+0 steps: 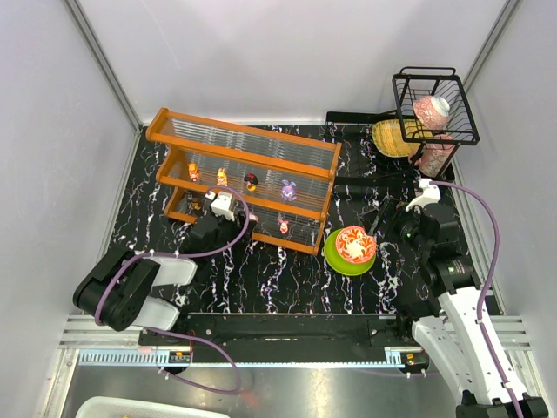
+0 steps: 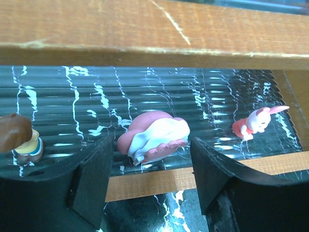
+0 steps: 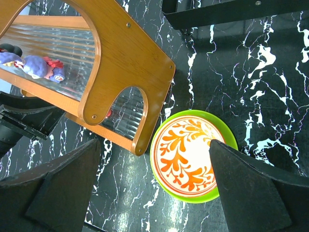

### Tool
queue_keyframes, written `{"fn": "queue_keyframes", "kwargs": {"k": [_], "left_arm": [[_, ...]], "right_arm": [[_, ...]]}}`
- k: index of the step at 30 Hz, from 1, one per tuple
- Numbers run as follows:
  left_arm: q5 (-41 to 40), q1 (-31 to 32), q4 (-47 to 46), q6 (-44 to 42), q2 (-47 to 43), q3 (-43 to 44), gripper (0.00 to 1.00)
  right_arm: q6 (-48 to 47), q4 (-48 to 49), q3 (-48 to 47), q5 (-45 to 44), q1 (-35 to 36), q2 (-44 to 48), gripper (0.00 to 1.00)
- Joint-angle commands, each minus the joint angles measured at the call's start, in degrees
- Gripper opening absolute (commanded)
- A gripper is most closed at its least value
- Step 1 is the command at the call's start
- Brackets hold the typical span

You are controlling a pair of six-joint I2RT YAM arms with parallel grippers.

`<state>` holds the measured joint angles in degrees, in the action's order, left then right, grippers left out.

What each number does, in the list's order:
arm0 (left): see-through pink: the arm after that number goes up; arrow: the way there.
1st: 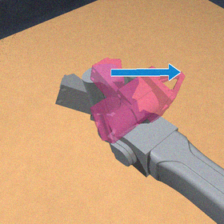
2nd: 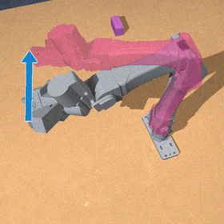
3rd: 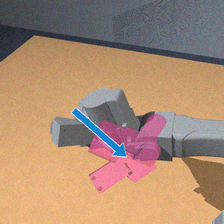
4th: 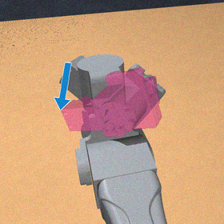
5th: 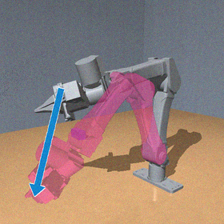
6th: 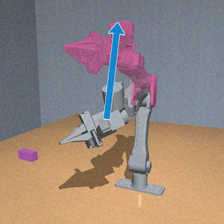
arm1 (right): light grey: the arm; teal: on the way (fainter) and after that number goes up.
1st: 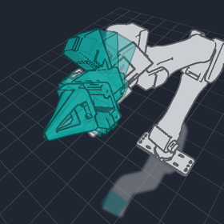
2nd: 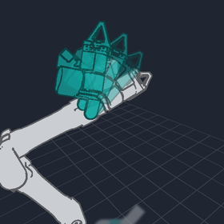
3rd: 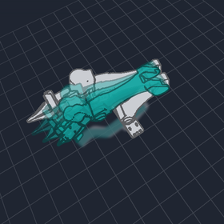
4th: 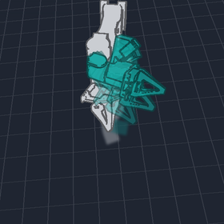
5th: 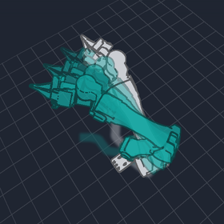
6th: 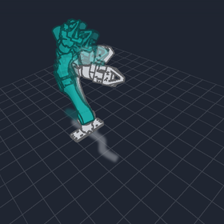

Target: Place and organize the plastic toys onto the shelf

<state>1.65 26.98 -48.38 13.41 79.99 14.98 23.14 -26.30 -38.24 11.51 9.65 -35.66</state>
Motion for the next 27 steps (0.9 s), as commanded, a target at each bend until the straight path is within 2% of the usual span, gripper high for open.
{"fn": "queue_keyframes", "kwargs": {"k": [1, 15, 23, 27], "left_arm": [[1.43, -0.44, -5.67, -0.67, 0.35, 0.75, 0.68], [1.16, -0.44, -3.92, -0.84, -2.46, 0.05, 0.74], [1.6, -0.44, 0.39, 0.91, -12.74, -1.62, 0.8], [1.08, -0.44, 6.26, 2.85, -22.82, -4.34, 0.81]], "right_arm": [[-0.72, 1.34, -0.61, -0.17, -0.25, 0.06, 1.0], [-0.64, 1.26, -0.61, 0.01, -0.25, -0.11, 1.0], [-0.64, 1.34, -0.52, 0.01, -0.25, -0.11, 1.0], [-0.64, 1.43, -0.43, -0.26, -0.25, 0.24, 1.0]]}}
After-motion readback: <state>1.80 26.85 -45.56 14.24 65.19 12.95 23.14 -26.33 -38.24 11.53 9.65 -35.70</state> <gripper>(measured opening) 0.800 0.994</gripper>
